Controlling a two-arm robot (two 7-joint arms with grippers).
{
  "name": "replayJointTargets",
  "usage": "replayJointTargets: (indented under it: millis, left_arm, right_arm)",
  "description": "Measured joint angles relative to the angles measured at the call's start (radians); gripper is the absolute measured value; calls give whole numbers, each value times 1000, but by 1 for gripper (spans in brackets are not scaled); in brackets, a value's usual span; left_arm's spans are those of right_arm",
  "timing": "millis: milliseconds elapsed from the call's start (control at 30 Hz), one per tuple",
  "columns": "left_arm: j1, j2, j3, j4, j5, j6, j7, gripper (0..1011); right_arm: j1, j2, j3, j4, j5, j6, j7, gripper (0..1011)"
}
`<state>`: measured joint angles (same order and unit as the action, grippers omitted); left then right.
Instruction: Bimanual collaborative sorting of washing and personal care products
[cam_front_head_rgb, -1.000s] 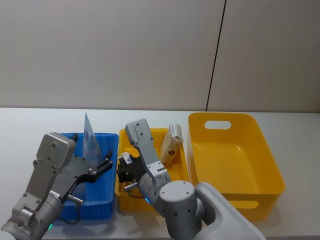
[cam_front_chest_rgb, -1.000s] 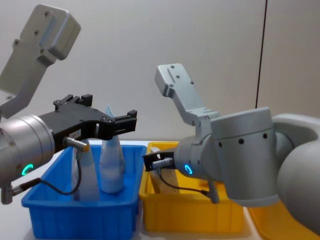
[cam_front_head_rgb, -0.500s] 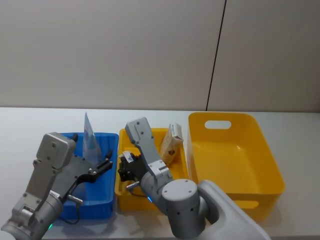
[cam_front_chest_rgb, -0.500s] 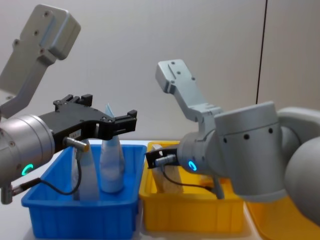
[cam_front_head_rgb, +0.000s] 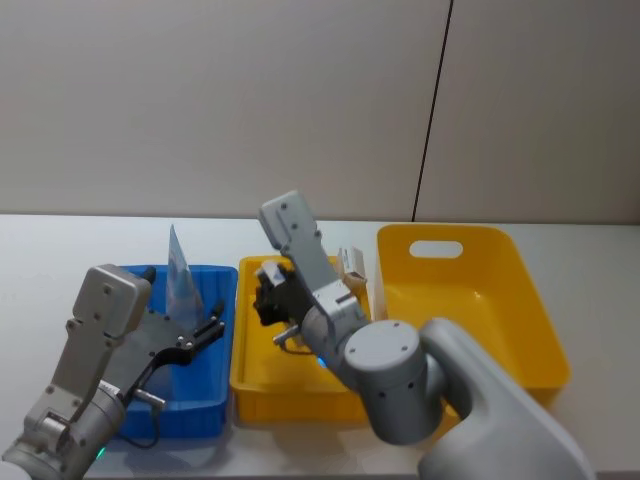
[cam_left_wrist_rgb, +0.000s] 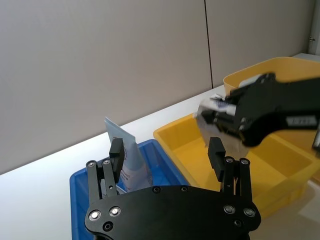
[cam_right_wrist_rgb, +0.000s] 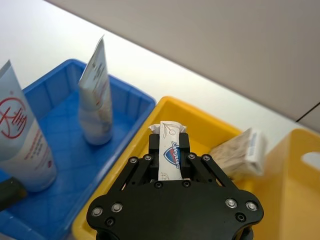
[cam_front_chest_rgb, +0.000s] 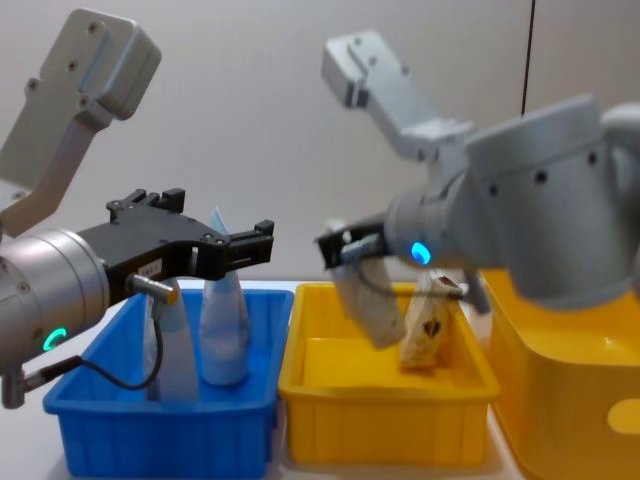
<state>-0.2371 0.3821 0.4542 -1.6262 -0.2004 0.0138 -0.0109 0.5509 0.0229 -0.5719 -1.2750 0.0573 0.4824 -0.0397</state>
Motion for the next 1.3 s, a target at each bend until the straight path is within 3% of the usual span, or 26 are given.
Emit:
replayJointTargets:
  millis: [333, 633, 900, 1300]
  left_arm:
    - [0, 0, 0, 0, 0, 0, 0, 1001]
    - [0, 0, 0, 0, 0, 0, 0, 1001]
    - [0, 0, 0, 0, 0, 0, 0, 1001]
    - [0, 0, 0, 0, 0, 0, 0, 1001]
  right_arm:
    - [31, 79, 2, -147, -53, 96, 11, 186]
    - [59, 171, 37, -250, -84, 201, 35, 186]
    - [46, 244, 112, -333, -85, 281, 54, 184]
    - [-17, 263, 231, -389, -27, 287, 73, 184]
